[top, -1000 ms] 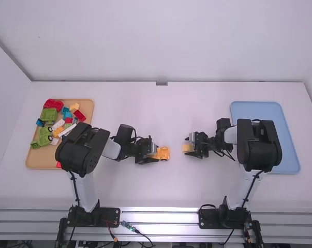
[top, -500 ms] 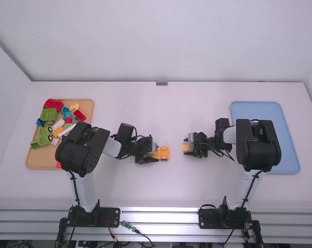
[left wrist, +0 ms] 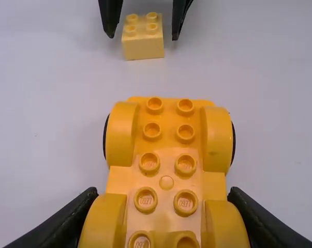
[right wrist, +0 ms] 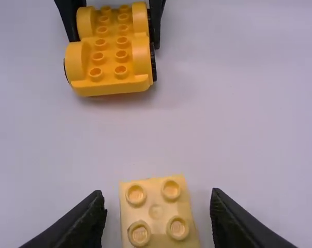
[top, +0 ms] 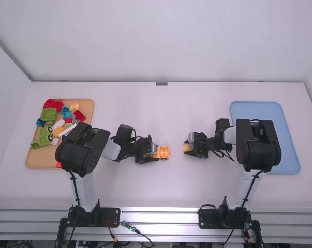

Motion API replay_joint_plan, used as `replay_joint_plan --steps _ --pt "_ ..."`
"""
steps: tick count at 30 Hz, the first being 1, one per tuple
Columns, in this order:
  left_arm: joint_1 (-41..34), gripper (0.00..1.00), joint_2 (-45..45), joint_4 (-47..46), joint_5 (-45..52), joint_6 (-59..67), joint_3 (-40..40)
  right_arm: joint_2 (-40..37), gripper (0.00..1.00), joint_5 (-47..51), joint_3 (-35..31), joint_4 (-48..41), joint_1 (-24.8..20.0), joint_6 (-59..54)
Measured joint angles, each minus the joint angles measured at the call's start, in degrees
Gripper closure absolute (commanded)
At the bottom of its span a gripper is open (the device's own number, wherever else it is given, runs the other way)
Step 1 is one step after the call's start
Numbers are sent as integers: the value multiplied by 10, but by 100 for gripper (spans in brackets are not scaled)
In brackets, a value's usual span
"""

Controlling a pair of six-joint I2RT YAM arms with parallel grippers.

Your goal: Assemble lego blocks to make yellow taxi

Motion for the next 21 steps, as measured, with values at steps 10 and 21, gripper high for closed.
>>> replay_joint_plan --steps 10,21 --pt "0 62 0 -15 1 -12 3 0 61 16 7 -3 3 20" --pt "0 66 0 -62 2 -13 22 0 66 19 7 -2 4 31"
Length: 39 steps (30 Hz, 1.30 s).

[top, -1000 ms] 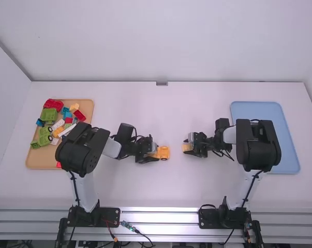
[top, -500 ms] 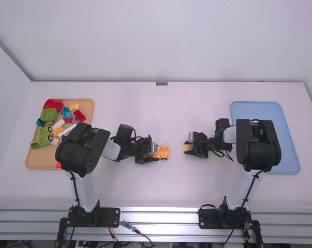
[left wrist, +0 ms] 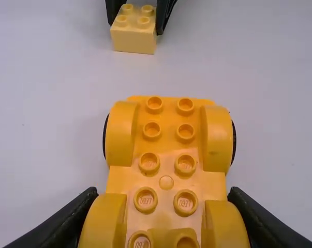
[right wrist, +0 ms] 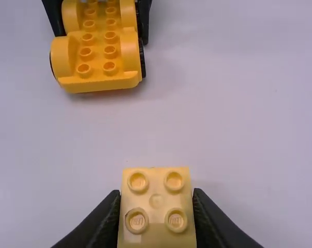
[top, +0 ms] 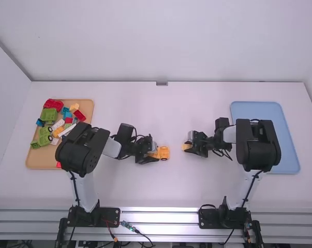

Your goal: Assemble lego blocks to make yellow taxi

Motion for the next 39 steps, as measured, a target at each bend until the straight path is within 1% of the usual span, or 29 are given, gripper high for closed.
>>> replay_joint_plan --steps 6,7,12,18,23,25,31,36,39 --pt "0 69 0 22 -6 0 -5 0 64 0 0 0 0 2" --pt "0 71 0 28 -6 -1 -7 0 64 0 1 -4 0 2" --pt "0 71 0 35 -7 -1 -11 0 68 0 23 -39 8 5" --pt "0 72 0 31 -6 -1 -11 0 71 0 87 -160 28 -14" --pt "0 75 0 -6 -5 -1 4 0 72 0 130 -236 45 -48" --pt "0 77 0 -14 -5 -1 7 0 73 0 135 -240 50 -53" --pt "0 77 0 -21 -11 -1 14 0 75 -19 138 -241 72 -61" --pt "0 76 0 -22 -11 -1 14 0 78 -44 138 -242 77 -61" --pt "0 76 0 -21 -11 -1 14 -2 78 -55 137 -240 77 -61"
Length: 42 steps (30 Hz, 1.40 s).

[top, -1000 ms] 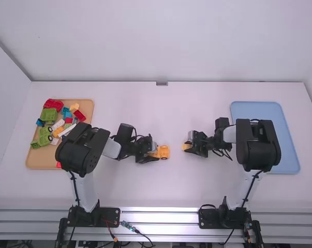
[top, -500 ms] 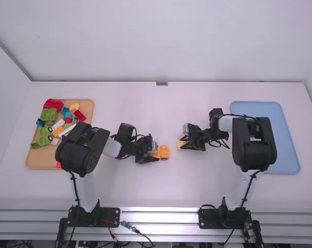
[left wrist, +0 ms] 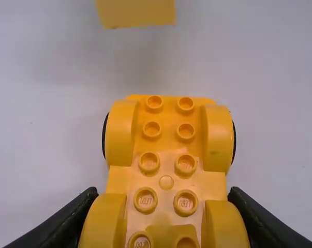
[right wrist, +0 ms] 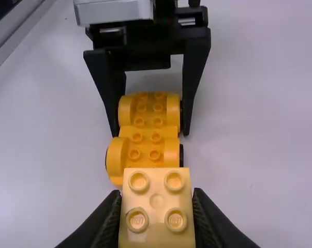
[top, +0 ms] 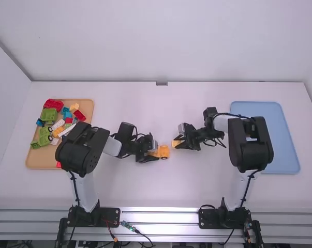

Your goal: Assemble lego blocks to make yellow taxi

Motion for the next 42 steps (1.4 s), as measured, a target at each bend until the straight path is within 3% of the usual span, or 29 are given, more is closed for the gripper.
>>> replay_joint_plan --steps 4,15,21,33,42 --pt "0 76 0 0 0 0 0 -22 78 -6 -18 29 2 8" --pt "0 77 0 0 0 0 0 -112 80 66 -145 338 70 213" --pt "0 79 0 6 -2 0 0 -112 79 76 -177 360 91 252" --pt "0 78 0 12 -9 0 4 -112 81 83 -178 360 117 268" --pt "0 80 0 25 -16 0 1 -100 82 64 -177 380 113 253"
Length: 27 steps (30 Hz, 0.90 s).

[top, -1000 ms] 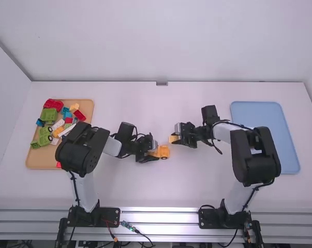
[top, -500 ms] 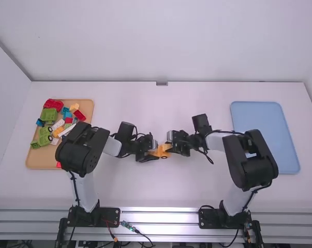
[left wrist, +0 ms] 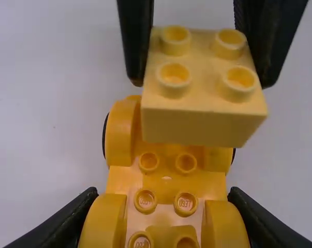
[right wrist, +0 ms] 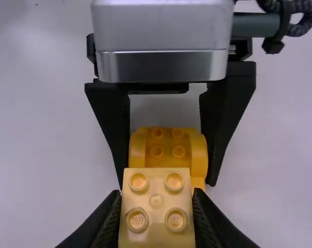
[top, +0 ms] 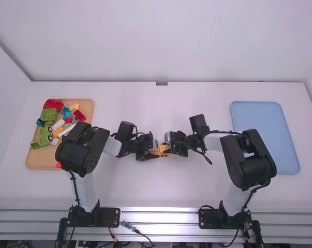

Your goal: Assemble lego blocks to make yellow taxi

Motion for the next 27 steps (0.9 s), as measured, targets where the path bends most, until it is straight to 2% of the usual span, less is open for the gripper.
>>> replay_joint_plan --steps 5,27 --pt "0 79 0 -7 3 0 0 27 81 -6 5 -10 0 2" --pt "0 79 0 -30 21 11 0 28 83 -5 11 -7 6 3"
